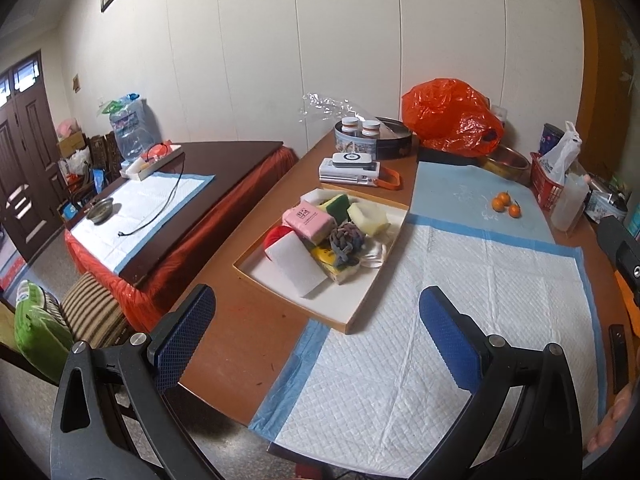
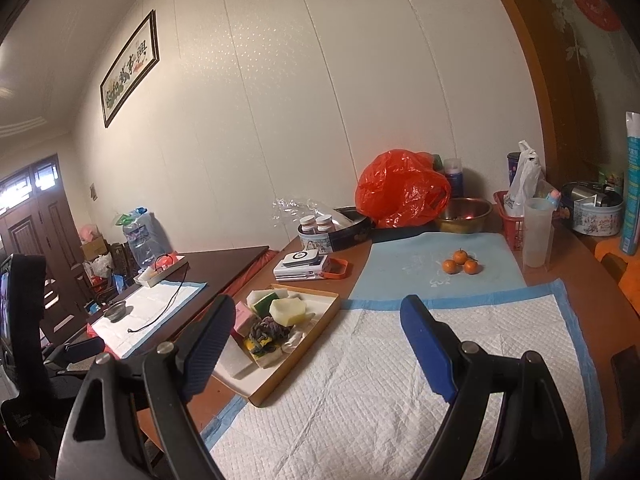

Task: Organize soft objects

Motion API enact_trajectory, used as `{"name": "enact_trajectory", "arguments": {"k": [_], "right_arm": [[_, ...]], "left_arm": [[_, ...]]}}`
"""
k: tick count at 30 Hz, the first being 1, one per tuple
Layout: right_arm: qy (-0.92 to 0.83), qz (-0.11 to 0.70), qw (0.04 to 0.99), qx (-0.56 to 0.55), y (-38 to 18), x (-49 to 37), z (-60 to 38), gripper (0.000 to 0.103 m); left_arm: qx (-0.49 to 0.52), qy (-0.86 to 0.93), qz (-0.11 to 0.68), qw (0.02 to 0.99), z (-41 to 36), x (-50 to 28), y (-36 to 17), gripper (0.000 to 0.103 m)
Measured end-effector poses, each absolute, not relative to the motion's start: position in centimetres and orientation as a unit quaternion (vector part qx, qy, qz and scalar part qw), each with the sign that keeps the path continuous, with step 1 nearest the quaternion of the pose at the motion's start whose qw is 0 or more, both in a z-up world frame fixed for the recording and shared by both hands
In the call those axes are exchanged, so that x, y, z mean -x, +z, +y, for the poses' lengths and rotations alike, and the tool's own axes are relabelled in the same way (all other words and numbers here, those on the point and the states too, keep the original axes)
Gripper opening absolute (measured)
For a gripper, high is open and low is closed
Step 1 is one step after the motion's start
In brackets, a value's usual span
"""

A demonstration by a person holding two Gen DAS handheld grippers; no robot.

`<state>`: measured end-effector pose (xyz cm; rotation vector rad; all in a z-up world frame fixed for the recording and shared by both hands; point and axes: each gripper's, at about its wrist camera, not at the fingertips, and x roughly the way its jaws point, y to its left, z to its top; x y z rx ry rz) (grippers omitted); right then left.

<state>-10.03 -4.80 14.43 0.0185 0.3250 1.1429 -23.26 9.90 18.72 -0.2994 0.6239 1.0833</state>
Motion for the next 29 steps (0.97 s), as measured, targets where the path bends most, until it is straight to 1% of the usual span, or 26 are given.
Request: {"name": "enact_trajectory", "arguments": {"k": [29], "right_arm": [[0.536, 0.161, 0.828, -0.006, 14.2, 11.1, -5.1, 0.085]], "left_arm": [[0.155, 0.504, 0.29, 0.799, 10.4, 24.4, 18.3, 0.103]]}}
